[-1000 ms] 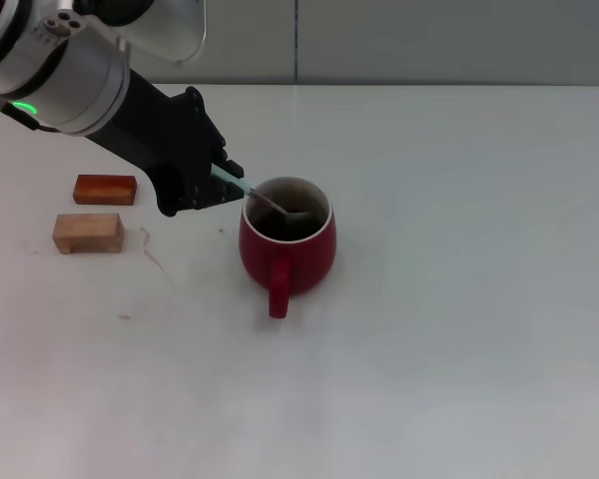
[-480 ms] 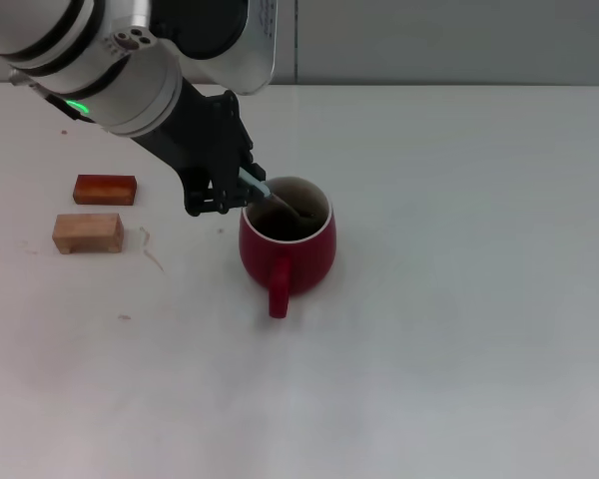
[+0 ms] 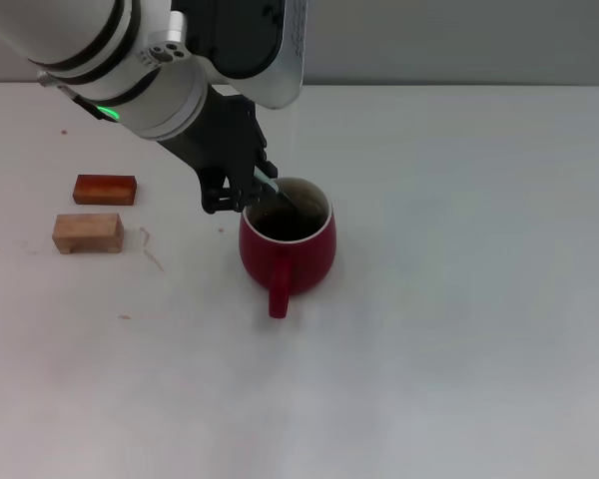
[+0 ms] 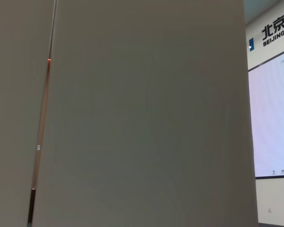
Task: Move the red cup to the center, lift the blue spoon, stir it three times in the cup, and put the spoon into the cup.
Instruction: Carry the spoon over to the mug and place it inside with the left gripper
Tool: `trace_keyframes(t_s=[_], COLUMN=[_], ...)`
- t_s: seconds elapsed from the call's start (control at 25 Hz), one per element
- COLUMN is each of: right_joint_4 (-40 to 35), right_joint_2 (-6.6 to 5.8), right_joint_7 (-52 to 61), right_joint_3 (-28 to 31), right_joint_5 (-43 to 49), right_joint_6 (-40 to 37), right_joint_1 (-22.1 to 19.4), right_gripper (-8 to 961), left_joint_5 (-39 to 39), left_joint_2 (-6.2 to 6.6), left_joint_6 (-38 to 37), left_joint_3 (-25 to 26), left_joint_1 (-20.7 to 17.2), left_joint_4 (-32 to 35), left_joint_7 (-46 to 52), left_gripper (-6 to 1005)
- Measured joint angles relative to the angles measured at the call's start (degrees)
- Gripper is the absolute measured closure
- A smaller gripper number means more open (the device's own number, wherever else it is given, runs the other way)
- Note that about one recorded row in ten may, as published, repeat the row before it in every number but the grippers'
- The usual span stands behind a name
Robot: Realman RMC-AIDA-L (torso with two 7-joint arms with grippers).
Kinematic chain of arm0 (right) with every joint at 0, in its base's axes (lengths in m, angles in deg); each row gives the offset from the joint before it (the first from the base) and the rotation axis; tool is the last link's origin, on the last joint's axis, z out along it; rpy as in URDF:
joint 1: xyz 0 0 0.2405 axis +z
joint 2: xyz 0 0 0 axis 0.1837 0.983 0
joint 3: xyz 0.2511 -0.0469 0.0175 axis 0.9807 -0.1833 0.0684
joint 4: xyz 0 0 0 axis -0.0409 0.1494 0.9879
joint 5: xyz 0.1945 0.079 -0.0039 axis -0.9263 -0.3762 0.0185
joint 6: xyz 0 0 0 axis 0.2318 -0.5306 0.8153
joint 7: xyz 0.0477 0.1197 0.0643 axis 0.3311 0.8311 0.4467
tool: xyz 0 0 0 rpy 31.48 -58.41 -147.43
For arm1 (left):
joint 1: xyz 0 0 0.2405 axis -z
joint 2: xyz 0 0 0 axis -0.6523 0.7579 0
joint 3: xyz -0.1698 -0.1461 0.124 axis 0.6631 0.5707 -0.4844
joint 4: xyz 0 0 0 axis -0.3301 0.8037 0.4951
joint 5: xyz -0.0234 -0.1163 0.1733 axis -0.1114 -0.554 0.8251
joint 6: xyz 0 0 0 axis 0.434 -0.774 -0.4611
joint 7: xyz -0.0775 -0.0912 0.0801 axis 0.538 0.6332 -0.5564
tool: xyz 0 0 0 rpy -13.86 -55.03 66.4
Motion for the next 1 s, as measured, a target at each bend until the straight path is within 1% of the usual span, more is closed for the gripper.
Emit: trace_keyframes(t_s=[0.2, 0.4, 0.6, 1.0], right_joint_4=[-0.1, -0.1, -0.2, -0.2], right_joint_2=[-0.07, -0.10, -0.09, -0.08], right_joint_7=[0.0, 0.0, 0.0, 0.0], right_joint_3=[0.0, -0.1, -0.2, -0.4], right_joint_5=[0.0, 0.0, 0.0, 0.0], right_joint_6=[0.0, 0.0, 0.2, 0.4], right_joint_1=[0.0, 0.0, 0.1, 0.5], right_gripper=[373, 373, 373, 373], left_joint_5=[1.4, 4.3, 5.0, 5.3], left_joint_2=[0.00, 0.02, 0.05, 0.13], left_joint_6=[1.8, 3.1, 2.7, -0.9], left_joint_3=[-1.2, -2.1, -2.1, -2.1], left_joint_1=[0.1, 0.1, -0.2, -0.6], left_joint_4=[-2.2, -4.6, -4.3, -2.2], left_joint_7=[0.3, 0.7, 0.8, 1.2], left_gripper=[859, 859, 859, 859])
